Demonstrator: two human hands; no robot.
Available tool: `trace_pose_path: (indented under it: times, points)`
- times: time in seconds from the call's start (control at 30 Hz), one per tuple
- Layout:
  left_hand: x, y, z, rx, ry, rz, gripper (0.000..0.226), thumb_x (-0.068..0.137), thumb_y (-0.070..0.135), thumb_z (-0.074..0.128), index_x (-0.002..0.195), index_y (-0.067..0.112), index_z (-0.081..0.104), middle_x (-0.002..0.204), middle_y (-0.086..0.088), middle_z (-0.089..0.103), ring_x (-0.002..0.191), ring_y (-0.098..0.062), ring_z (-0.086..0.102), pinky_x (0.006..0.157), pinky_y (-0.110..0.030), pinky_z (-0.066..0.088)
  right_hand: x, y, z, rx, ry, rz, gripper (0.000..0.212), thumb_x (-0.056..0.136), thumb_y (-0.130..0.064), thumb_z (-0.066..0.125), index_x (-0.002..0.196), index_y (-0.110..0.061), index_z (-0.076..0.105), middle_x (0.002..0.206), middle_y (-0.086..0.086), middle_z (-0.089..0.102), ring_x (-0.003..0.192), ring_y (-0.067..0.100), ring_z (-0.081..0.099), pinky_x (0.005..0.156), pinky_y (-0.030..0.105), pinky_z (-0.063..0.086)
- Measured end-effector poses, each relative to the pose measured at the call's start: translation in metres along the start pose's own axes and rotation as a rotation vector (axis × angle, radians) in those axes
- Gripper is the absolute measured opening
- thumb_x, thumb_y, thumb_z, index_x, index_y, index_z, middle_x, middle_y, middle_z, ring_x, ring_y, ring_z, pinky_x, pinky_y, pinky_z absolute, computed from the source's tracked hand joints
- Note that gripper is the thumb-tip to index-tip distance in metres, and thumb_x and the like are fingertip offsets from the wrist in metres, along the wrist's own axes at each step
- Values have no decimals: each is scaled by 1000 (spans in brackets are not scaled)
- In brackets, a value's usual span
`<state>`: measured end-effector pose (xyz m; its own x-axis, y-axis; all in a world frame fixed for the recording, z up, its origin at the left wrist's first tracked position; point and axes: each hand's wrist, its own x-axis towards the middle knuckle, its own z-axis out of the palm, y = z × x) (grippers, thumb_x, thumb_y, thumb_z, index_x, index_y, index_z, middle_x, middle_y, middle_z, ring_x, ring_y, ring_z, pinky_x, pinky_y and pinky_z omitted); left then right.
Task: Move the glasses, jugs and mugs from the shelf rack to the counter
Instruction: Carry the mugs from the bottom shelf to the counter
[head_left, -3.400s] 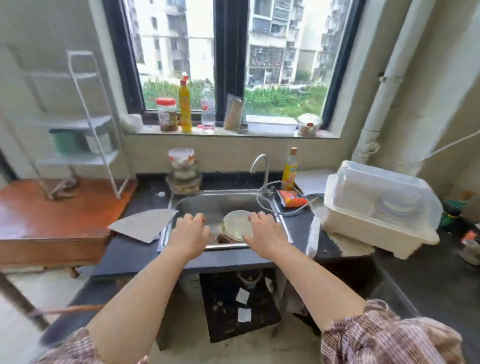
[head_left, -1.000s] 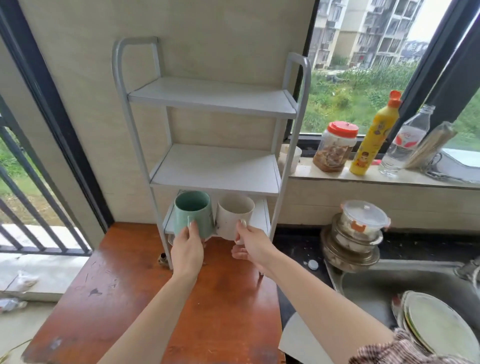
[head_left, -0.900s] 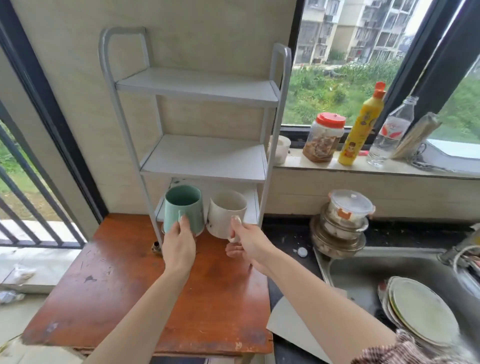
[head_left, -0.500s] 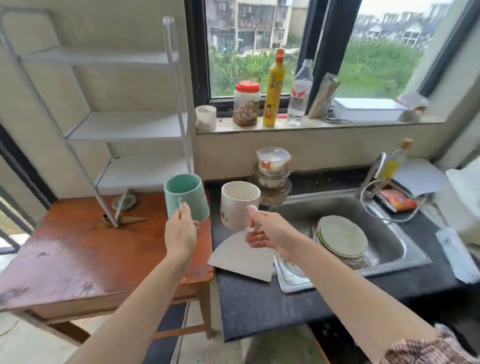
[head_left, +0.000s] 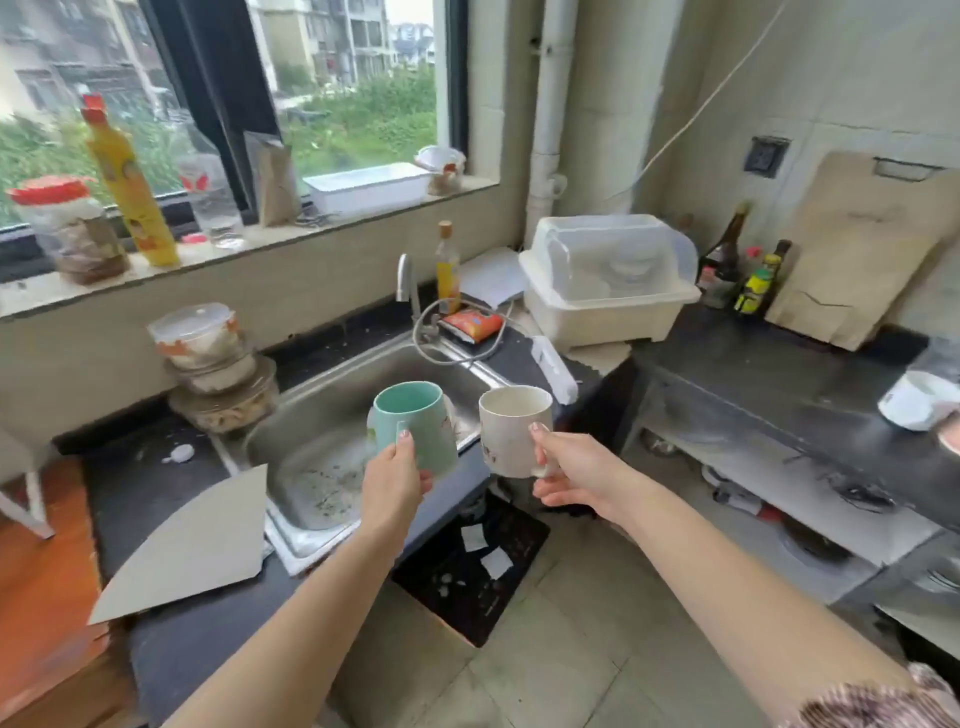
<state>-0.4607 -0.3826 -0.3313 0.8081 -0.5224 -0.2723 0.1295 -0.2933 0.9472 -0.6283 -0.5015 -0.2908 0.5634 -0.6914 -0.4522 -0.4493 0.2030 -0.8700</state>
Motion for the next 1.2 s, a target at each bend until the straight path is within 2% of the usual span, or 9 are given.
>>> trace_pose_path:
  times: [0.17,0.33,0.57,0.67,0.73,0.87,1.03,1.13,1.2]
  points:
    - [-5,16,119,36,-217,9,30,97,40,37,95,16,56,74,-8,61,61,-18,58,51,-26,43,-5,38,-102,115,205,57,42,95,-51,43,71,-16,48,85,11,52,68,21,58,61,26,53]
    - [-8,27,242,88,-396,-5,33,95,45,40,97,17,57,70,-9,61,61,-19,57,55,-27,45,2,78,-201,227,389,138,42,92,-53,47,72,-16,49,84,9,57,69,23,61,69,32,55]
    - [-7,44,420,151,-647,-73,45,94,45,43,115,7,56,80,-9,57,60,-15,53,47,-22,40,22,107,-346,334,573,253,42,93,-49,48,70,-14,47,73,9,51,58,21,55,59,29,49]
    - [-12,57,488,231,-752,-89,44,94,47,41,108,8,57,79,-7,60,60,-15,57,44,-20,42,23,116,-401,369,652,295,39,93,-48,50,79,-12,52,78,10,53,63,22,57,62,30,52]
    - [-20,62,527,278,-819,-55,41,95,46,40,99,10,57,75,-7,62,58,-15,59,47,-22,46,20,125,-434,406,699,319,38,93,-48,50,86,-11,53,83,11,55,67,23,58,65,31,53]
    - [-44,67,597,344,-950,-40,39,95,45,39,85,11,56,67,-8,63,55,-17,58,50,-24,47,6,146,-490,462,795,358,39,93,-48,50,82,-12,53,93,16,58,72,26,60,65,31,53]
    - [-84,66,679,415,-1075,-77,36,94,42,41,78,13,53,69,-9,63,57,-19,58,52,-25,47,-19,175,-562,537,892,395,40,92,-48,52,80,-10,56,97,19,62,84,32,65,75,36,55]
    - [-111,62,732,426,-1148,-116,37,94,44,43,75,14,52,69,-9,63,57,-19,58,54,-26,50,-38,195,-616,564,919,405,40,93,-45,52,77,-9,53,88,17,62,76,28,64,71,34,54]
    - [-127,58,767,436,-1181,-142,37,94,44,44,74,13,51,69,-9,64,57,-20,59,55,-27,50,-49,209,-655,551,921,429,39,94,-45,52,78,-9,53,89,17,61,74,26,64,67,33,54]
